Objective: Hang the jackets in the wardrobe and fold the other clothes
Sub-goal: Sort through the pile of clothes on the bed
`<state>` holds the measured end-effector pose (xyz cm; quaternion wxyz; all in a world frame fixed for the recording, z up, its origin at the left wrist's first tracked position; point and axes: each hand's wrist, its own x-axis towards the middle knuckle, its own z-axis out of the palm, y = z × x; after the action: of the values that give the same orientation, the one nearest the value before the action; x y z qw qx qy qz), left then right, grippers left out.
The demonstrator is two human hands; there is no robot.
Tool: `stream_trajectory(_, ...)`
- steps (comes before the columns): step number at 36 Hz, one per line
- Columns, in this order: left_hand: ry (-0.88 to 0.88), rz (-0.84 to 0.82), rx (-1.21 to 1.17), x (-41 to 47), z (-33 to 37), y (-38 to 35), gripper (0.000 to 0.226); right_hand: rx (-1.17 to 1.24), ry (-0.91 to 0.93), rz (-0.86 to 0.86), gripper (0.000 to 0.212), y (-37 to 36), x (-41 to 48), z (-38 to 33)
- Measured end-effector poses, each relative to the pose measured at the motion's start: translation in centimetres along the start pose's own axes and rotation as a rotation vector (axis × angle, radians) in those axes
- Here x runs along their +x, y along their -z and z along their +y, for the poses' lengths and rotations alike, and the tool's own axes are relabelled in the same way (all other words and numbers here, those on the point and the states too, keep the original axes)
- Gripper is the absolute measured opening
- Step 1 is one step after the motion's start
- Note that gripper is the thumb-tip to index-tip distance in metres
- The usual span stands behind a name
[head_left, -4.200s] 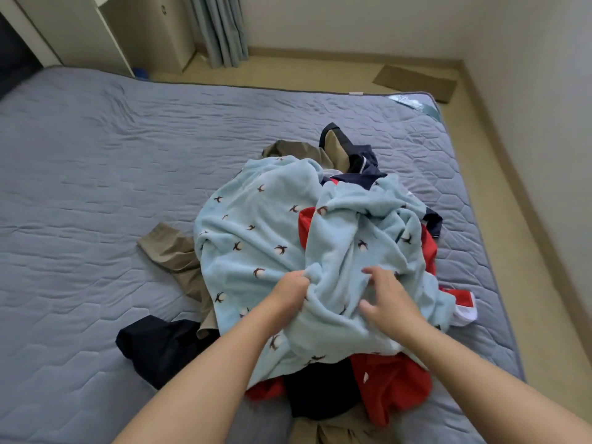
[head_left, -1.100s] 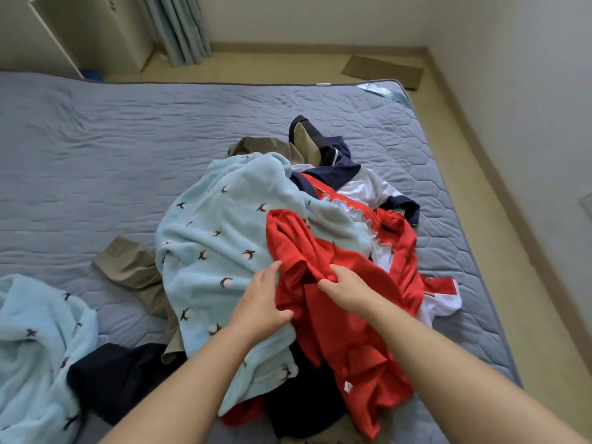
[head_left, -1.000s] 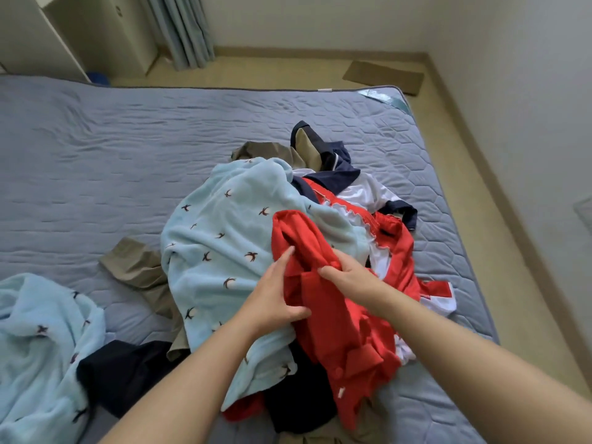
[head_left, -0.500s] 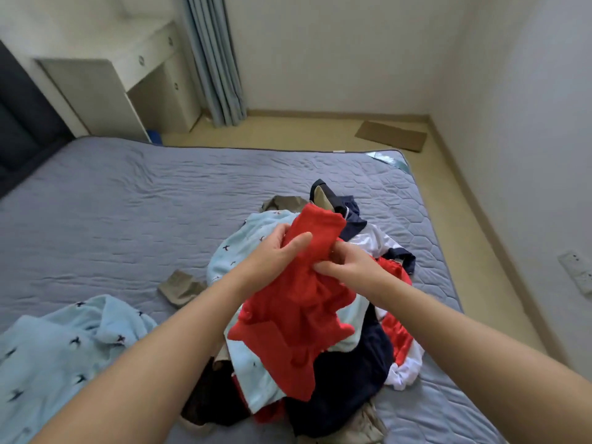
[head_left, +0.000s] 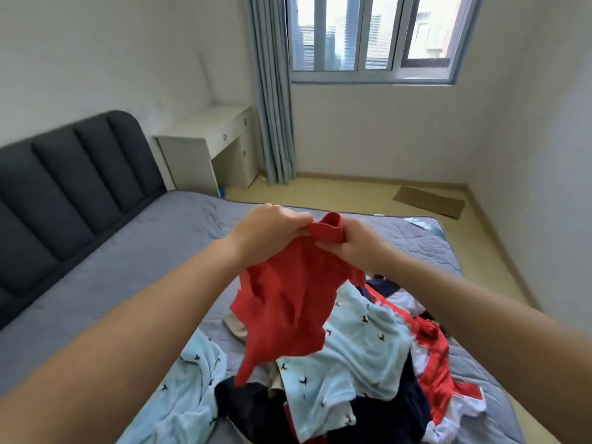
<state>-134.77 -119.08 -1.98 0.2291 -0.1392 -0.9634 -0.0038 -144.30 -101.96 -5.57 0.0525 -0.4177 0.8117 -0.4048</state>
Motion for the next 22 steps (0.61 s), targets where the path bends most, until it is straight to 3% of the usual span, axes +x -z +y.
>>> stream_trajectory(4, 0.134, 0.073, -0.018, -1.3, -1.6, 3.5, 0.033, 0.070, 0.079, 0.090, 0.015, 0.4, 1.4, -4.3)
stream_trajectory(8, 0.309, 0.178, -0.019, -2.8, -3.0, 4.8, 0.030, 0.172, 0.099, 0.146, 0.027, 0.8, 2.9, -7.6)
stream_trajectory(13, 0.622, 0.369, -0.561, -3.0, -3.9, 5.9, 0.022, 0.185, 0.039, 0.138, 0.027, 0.6, 4.7, -10.0)
stream_trajectory(16, 0.618, 0.201, -0.869, -3.6, -4.2, 5.5, 0.005, 0.250, -0.014, 0.146, 0.024, 0.2, 5.3, -10.5)
stream_trajectory(18, 0.625, -0.035, -0.919, -4.6, -4.9, 4.6, 0.033, 0.361, -0.032, 0.160, 0.025, 0.0, 5.4, -10.8)
stream_trajectory(20, 0.642, -0.261, -0.810, -5.5, -5.4, 3.6, 0.054, 0.487, -0.043, 0.189, 0.029, 0.0, 5.7, -11.5)
stream_trajectory(22, 0.682, -0.374, -0.926, -6.0, -4.8, 2.5, 0.064, 0.586, -0.048, 0.218, 0.030, -0.1, 6.4, -12.7)
